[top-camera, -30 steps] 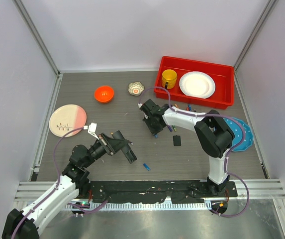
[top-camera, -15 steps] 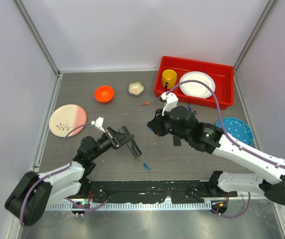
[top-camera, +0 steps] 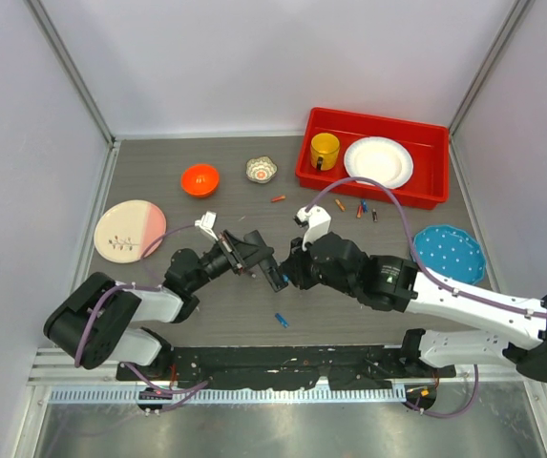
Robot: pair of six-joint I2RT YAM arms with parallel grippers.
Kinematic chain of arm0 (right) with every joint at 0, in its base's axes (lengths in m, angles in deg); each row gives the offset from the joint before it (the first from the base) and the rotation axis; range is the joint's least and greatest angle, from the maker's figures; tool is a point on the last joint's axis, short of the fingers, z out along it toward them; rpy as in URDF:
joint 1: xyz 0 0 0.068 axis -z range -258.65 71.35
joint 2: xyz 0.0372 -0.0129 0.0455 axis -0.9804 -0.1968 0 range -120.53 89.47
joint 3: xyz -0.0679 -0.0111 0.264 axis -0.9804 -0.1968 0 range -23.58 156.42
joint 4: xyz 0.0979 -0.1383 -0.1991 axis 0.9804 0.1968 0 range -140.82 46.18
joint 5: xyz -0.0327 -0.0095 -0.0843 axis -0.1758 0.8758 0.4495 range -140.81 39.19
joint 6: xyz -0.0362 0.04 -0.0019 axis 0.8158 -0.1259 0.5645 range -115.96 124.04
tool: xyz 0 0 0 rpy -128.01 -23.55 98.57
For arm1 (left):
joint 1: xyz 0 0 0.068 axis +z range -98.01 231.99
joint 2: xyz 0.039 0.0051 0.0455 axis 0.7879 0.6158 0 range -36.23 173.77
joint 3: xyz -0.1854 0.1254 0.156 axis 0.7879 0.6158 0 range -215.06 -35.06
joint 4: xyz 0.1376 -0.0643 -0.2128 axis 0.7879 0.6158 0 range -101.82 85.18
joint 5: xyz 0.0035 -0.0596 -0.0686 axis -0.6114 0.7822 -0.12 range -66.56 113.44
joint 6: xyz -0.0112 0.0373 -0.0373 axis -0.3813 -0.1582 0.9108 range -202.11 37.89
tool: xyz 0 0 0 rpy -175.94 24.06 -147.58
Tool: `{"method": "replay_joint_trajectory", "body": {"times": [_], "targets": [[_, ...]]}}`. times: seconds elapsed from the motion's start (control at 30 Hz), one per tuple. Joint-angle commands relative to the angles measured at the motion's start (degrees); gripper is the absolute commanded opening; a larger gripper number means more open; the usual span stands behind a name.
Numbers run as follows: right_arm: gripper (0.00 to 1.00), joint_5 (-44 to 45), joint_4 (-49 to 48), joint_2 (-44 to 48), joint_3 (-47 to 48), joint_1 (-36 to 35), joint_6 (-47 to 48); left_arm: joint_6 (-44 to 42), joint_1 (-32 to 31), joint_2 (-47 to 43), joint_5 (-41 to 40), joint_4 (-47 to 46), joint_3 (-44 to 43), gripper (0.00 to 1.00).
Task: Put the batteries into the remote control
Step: Load the battery into the remote control.
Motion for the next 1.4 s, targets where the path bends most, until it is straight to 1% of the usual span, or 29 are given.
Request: {"method": "replay_joint_trajectory", "body": {"times": [0.0, 0.43, 0.67, 1.03, 1.37], "targets": [[0.01, 0.3, -4.8, -1.8, 0.0, -0.4, -0.7, -0.1, -0.8, -0.3, 0.8, -17.2, -2.8, 0.00], [0.01, 1.0, -8.8, -5.7, -0.1, -0.9, 0.5, -1.5, -2.4, -2.1, 1.4, -17.2, -2.7, 0.00], [0.01, 1.7, -8.8, -6.8, -0.2, -1.2, 0.8, -1.5, -2.4, -2.6, 1.2, -17.2, -2.5, 0.00], [0.01, 5.3, -8.1, -7.3, -1.1, -2.6, 1.9, -1.3, -2.4, -3.0, 1.3, -17.2, -2.5, 0.01], [0.01, 5.8, -8.0, -7.3, -2.6, -3.7, 2.8, -1.1, -2.4, -2.7, 1.8, -17.2, -2.8, 0.00]]}}
